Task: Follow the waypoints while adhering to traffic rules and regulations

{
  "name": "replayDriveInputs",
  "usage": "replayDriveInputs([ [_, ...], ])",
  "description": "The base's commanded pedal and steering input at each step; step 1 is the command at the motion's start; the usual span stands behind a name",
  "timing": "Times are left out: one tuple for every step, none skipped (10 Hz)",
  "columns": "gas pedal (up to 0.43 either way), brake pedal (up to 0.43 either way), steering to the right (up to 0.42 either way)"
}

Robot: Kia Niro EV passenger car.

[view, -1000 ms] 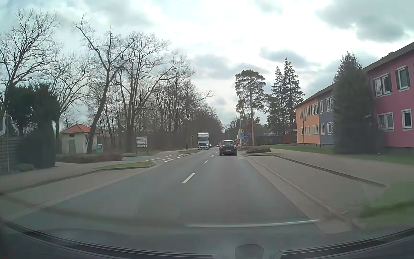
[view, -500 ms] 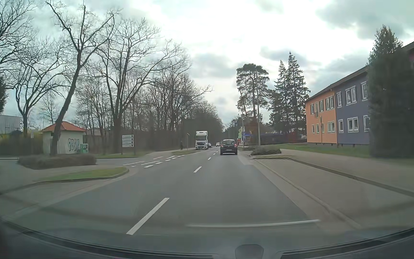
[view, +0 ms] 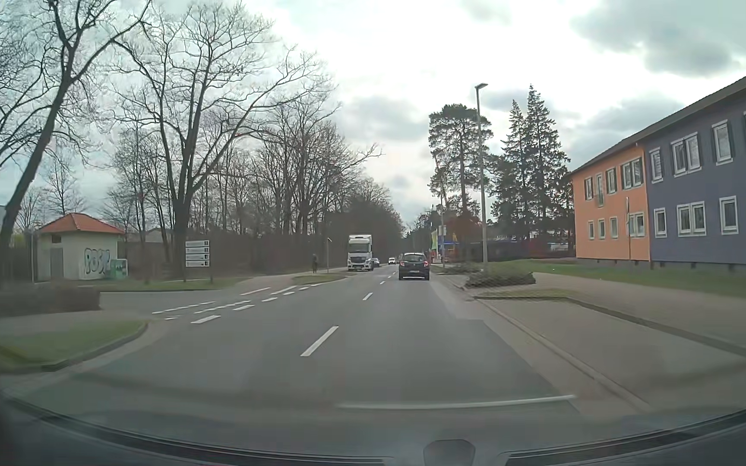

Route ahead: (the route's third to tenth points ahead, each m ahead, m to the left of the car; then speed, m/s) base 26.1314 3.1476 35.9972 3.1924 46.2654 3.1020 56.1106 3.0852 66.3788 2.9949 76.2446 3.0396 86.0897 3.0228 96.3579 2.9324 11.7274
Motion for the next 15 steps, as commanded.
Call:
replayDriveInputs([
  [0.098, 0.000, 0.001],
  [0.098, 0.000, 0.001],
  [0.110, 0.000, 0.001],
  [0.110, 0.000, 0.001],
  [0.110, 0.000, 0.001],
  [0.110, 0.000, 0.001],
  [0.110, 0.000, 0.001],
  [0.110, 0.000, 0.001],
  [0.110, 0.000, 0.001],
  [0.110, 0.000, 0.001],
  [0.110, 0.000, 0.001],
  [0.110, 0.000, 0.001],
  [0.110, 0.000, 0.001],
  [0.110, 0.000, 0.001],
  [0.110, 0.000, 0.001],
])
